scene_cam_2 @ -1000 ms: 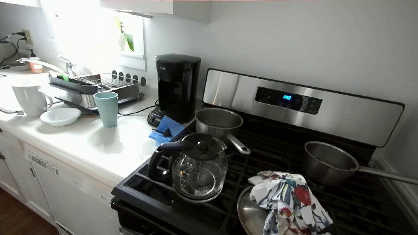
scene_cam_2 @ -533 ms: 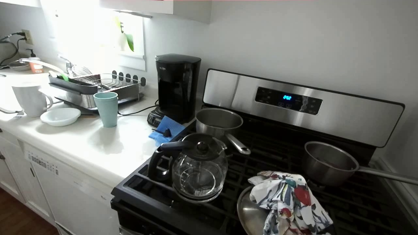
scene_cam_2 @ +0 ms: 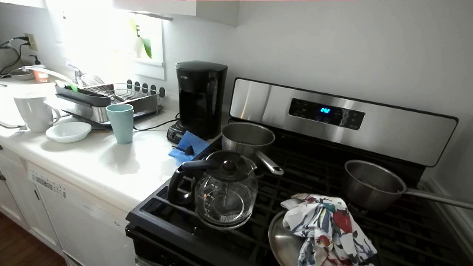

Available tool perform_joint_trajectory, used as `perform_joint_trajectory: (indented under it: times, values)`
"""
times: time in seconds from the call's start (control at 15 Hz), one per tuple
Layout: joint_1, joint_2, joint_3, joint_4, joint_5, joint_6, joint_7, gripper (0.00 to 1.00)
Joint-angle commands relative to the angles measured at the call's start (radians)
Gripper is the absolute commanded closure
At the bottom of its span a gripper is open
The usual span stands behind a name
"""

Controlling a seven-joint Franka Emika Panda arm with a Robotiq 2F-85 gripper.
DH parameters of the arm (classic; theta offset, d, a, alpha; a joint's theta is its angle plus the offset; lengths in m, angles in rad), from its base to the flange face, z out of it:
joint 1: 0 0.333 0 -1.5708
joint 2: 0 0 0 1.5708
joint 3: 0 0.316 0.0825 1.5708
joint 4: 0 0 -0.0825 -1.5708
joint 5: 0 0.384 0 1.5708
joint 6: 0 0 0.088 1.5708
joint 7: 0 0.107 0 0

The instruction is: Place the cup in the cabinet, then close the cabinet

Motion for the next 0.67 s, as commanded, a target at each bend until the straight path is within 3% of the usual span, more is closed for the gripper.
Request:
perform_joint_trajectory:
  times: [0.0,0.6]
  values:
    - [0.022,0.027,-0.034,0.042,-0.068,-0.026,0.020,0.00]
    - [0.018,0.038,-0.038,0.028,-0.088,0.005,0.007,0.00]
